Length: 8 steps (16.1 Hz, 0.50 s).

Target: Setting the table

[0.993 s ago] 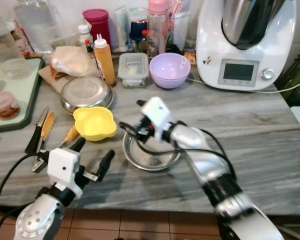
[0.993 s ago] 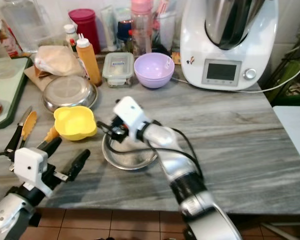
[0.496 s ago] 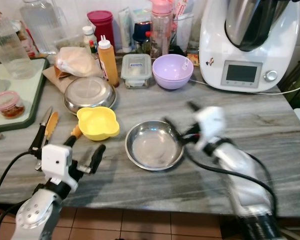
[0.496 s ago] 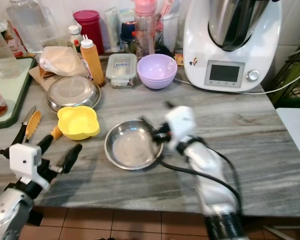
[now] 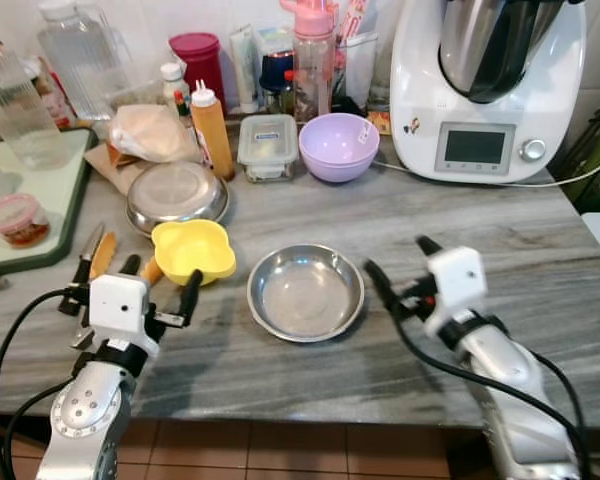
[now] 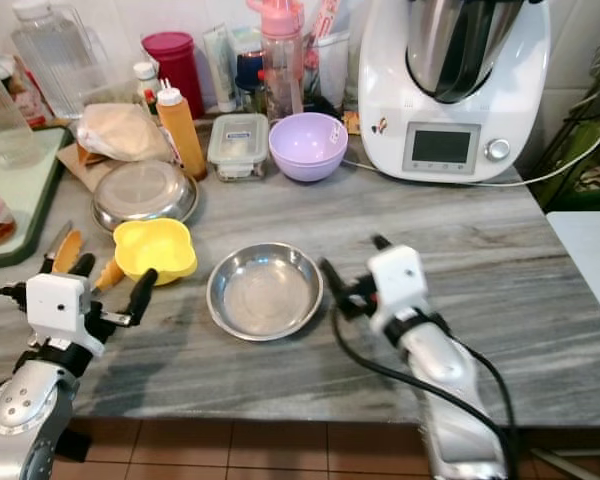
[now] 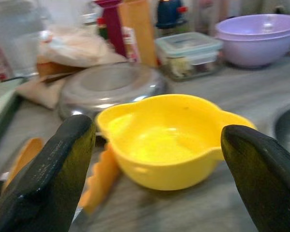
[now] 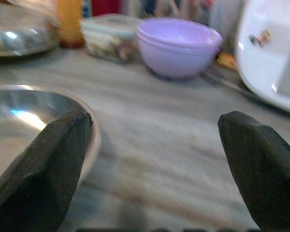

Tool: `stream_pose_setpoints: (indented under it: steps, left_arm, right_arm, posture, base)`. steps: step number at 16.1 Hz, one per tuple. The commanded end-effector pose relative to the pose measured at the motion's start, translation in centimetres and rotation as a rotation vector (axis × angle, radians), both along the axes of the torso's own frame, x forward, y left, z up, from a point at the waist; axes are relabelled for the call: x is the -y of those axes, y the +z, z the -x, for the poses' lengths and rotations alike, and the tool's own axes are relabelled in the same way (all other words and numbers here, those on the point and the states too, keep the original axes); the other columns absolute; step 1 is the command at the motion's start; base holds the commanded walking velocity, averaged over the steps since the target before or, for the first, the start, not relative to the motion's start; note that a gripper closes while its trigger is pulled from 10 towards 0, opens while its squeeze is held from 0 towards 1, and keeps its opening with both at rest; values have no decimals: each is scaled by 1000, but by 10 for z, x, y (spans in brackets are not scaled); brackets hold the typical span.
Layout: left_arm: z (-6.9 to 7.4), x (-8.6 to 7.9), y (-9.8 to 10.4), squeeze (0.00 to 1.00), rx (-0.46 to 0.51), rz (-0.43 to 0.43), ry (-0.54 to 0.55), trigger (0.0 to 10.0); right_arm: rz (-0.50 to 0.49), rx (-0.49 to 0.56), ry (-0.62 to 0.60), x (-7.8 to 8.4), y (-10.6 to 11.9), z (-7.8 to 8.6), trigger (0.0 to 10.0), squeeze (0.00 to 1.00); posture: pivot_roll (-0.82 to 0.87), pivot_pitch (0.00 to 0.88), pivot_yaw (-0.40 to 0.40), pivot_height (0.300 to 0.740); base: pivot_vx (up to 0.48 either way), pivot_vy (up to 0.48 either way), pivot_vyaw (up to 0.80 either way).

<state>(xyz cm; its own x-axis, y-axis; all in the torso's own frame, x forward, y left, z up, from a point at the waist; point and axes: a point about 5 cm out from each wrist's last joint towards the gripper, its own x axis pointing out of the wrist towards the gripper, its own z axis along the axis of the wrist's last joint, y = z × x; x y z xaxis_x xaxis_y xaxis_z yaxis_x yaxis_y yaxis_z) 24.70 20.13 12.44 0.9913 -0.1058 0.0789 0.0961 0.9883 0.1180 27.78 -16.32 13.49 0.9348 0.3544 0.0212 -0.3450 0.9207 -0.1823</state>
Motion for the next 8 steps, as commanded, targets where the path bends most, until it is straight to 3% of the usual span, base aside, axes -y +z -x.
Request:
stream_pose_setpoints:
  steps: [1, 6, 8]
  left_arm:
    - [1, 1, -2, 0, -1, 1, 52, 10000]
    - [18, 26, -18, 0, -33, 93, 133, 10000]
    - [19, 20, -20, 0, -34, 37, 121, 10000]
  right_arm:
    - [-4, 10, -27, 8, 5, 2, 10000, 0]
    - [-28, 9, -127, 11, 2, 7, 10000, 0]
    - [-32, 12, -131, 2, 1, 7, 10000, 0]
  posture:
    - [-158, 76, 89, 740]
    - [-174, 97, 91, 740]
    - [-173, 102, 72, 740]
  base:
    - [0, 0, 0]
    - [0, 0, 0]
    - [0, 0, 0]
